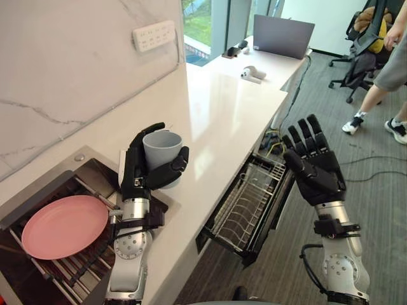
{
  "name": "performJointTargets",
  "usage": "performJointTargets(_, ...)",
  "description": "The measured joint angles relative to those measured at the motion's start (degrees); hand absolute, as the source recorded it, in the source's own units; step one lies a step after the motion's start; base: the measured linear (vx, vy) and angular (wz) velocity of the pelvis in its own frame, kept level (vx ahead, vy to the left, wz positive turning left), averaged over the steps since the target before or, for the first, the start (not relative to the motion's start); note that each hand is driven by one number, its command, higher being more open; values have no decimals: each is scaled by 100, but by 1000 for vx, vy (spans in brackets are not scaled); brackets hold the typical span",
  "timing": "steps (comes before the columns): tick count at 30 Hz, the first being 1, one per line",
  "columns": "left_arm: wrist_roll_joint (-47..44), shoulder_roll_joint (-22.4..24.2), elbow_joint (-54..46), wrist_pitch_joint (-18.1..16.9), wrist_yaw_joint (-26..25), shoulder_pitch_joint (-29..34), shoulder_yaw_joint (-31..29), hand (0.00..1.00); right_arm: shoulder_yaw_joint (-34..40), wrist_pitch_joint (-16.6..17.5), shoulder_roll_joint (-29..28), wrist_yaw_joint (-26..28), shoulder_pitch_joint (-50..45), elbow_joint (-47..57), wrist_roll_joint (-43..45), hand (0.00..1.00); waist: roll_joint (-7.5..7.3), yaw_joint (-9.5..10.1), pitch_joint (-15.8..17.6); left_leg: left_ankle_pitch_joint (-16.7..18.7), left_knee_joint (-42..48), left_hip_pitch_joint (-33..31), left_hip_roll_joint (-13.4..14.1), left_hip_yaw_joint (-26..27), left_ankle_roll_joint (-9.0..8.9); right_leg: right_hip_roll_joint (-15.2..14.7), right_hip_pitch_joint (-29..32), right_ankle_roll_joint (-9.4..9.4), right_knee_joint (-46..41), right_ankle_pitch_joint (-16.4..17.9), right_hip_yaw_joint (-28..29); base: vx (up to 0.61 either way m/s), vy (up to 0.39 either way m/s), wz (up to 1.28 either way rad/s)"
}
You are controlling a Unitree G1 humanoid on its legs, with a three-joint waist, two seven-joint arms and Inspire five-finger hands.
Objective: Walk over to the sink, pick up the cup, carry it to the dishwasher, place the cup inside the dishwasher, then close the dishwasher door
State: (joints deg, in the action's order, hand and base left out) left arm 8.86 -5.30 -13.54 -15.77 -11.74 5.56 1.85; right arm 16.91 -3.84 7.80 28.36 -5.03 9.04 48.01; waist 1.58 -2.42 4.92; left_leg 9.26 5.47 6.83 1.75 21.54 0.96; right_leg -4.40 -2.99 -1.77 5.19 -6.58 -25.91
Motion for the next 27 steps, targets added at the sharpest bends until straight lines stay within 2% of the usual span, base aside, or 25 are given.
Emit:
performJointTargets(2,538,-124,-37,-154,-241,-134,92,0,-199,-152,129,2,13,2,9,100,-2,2,12,-58,-55,-21,-42,-67,22,-38,11,-8,1,-18,-56,-57,40,14)
performJointTargets(6,1196,-142,-224,-216,-651,-240,155,0,-506,-400,168,-5,67,76,36,100,-19,2,100,-84,-52,-29,-50,-69,28,-48,12,5,2,-44,-54,-52,31,2)
performJointTargets(10,1716,-167,-243,-241,-990,-320,509,0,-1098,-636,325,-144,140,234,68,100,-20,8,123,-107,-53,-55,-52,-90,27,-49,26,14,5,-55,-67,-9,5,0)
performJointTargets(14,1978,-271,-239,-235,-1057,-396,1063,0,-1797,-794,323,-351,308,487,210,100,-17,18,128,-140,-67,-86,-54,-127,24,-49,43,21,6,-60,-99,-13,21,5)
performJointTargets(17,2038,-277,-236,-220,-1056,-458,1223,0,-2097,-802,317,-578,470,519,237,100,-21,18,136,-183,-113,-82,-72,-154,32,-58,43,26,5,-65,-126,-21,22,5)
performJointTargets(21,2035,-281,-222,-189,-1056,-489,1241,0,-2297,-801,316,-920,617,520,237,100,-21,40,170,-222,-133,-88,-82,-184,30,-67,43,35,6,-74,-155,-28,19,5)
performJointTargets(27,2031,-303,-153,-62,-1029,-553,1678,0,-2571,-773,316,-1580,776,580,112,100,-21,136,171,-255,-133,-120,-82,-237,26,-70,48,42,8,-78,-212,-19,16,5)
